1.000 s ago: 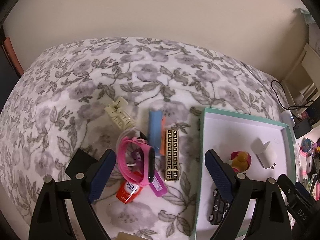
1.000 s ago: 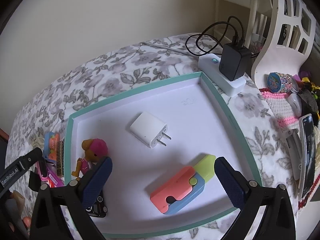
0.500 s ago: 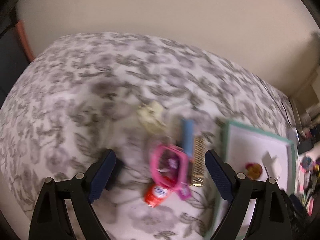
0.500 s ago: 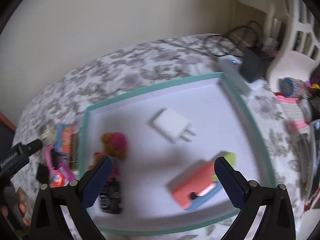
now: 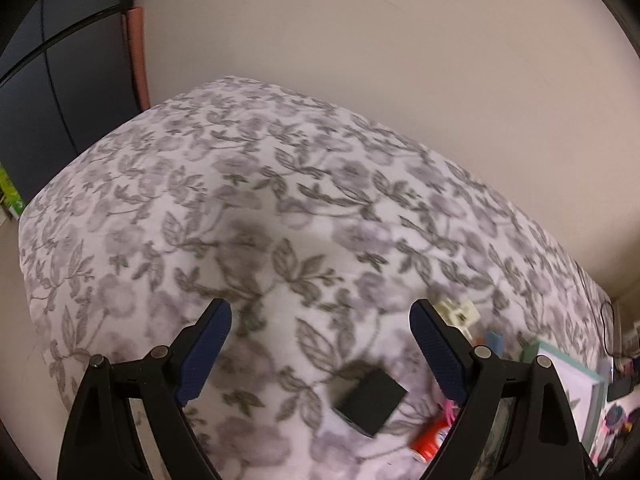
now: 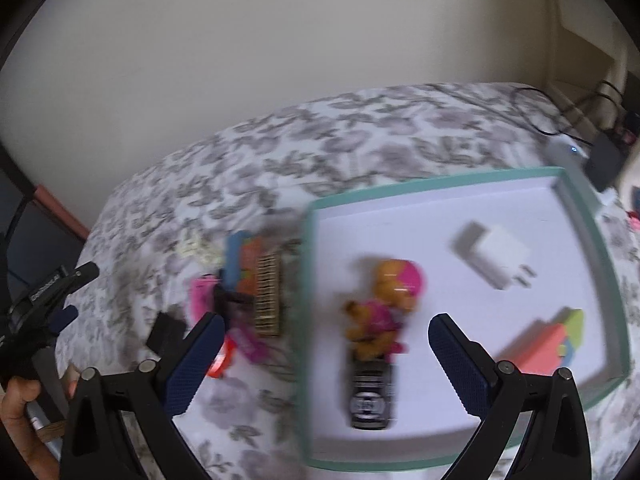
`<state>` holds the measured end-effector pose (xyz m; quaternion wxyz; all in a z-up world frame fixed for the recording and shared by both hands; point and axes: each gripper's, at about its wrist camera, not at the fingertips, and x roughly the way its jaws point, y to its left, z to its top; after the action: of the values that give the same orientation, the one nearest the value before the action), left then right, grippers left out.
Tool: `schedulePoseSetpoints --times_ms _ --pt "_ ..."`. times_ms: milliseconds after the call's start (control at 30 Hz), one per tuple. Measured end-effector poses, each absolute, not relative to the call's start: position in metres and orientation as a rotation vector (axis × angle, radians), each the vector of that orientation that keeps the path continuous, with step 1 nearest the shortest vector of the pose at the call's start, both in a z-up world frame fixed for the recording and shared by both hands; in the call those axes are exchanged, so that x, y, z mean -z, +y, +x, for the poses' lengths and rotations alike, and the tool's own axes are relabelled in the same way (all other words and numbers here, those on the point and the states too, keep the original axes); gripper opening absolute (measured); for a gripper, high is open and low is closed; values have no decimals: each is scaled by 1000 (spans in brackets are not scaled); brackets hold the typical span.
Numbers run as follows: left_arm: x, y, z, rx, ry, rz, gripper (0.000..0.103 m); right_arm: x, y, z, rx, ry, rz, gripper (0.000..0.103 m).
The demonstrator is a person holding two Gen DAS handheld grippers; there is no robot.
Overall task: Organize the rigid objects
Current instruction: 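Move both grippers back toward the black charger in the pile, then grasp the black charger with the left gripper while the right grasps the pink watch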
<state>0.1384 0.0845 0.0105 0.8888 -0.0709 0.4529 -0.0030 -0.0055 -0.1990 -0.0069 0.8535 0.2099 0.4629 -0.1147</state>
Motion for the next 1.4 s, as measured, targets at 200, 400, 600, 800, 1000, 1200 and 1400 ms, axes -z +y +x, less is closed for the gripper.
schedulePoseSetpoints --times_ms 200,400,600,800,1000,1200,1400 --pt "-1 93 143 4 978 -160 91 17 -164 17 186 1008 387 103" --pt "28 78 144 22 1090 -88 91 32 -139 34 163 1055 305 103" --pt "55 72 146 35 1196 -68 91 47 -121 48 144 1095 240 103" --pt "66 74 148 37 1241 -79 91 58 -104 59 136 1116 171 100" --pt "71 77 149 43 1282 -104 91 64 -92 69 134 1123 103 85" --pt "68 73 149 78 1295 -119 91 65 -86 72 128 1123 63 66" --pt "70 62 148 121 1316 -96 91 65 -88 70 119 1131 77 51"
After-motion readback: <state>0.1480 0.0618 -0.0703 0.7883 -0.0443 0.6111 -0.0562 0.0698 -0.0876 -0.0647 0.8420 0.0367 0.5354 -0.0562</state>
